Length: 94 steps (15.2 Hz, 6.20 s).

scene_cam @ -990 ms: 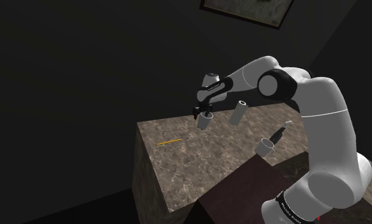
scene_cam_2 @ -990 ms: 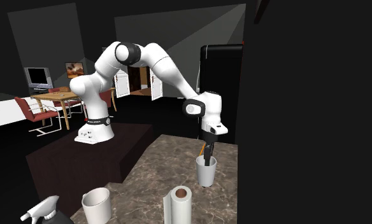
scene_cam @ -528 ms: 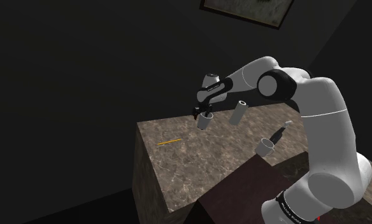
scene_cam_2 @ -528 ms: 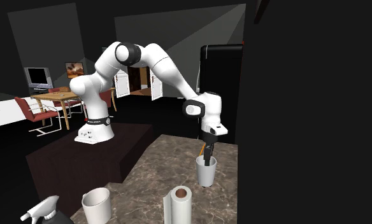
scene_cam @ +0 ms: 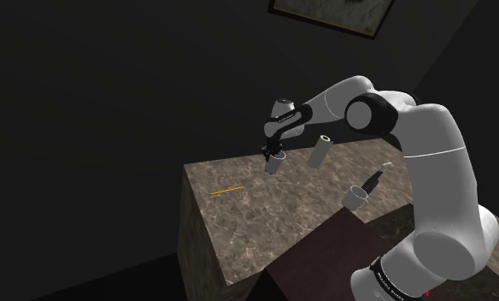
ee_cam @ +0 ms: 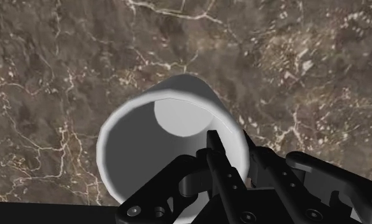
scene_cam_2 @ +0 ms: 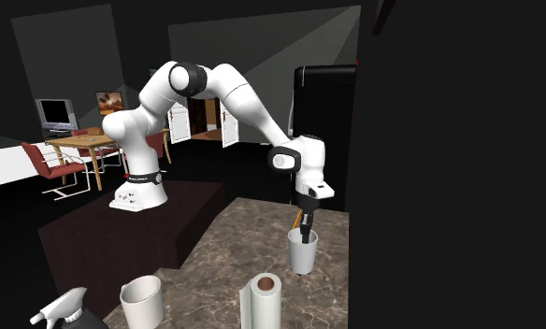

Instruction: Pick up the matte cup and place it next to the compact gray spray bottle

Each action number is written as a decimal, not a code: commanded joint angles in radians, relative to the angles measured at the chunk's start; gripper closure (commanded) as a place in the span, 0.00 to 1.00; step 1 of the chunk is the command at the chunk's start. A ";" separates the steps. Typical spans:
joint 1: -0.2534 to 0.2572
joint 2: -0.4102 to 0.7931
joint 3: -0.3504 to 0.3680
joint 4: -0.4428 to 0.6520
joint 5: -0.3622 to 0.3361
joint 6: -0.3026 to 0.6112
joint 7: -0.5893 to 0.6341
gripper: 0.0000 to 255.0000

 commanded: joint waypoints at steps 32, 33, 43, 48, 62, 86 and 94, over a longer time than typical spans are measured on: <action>0.015 -0.271 -0.016 -0.015 -0.016 -0.255 -0.014 1.00; 0.015 -0.278 -0.017 -0.012 -0.016 -0.265 -0.015 1.00; 0.018 -0.337 -0.020 0.035 -0.020 -0.370 -0.020 1.00; 0.019 -0.361 -0.022 0.067 -0.022 -0.426 -0.023 1.00; 0.019 -0.400 -0.024 0.194 -0.023 -0.591 -0.034 1.00; -0.224 -0.840 -0.223 -0.417 -0.082 -0.375 -0.454 1.00; -0.298 -0.868 -0.300 -0.465 -0.087 -0.340 -0.601 1.00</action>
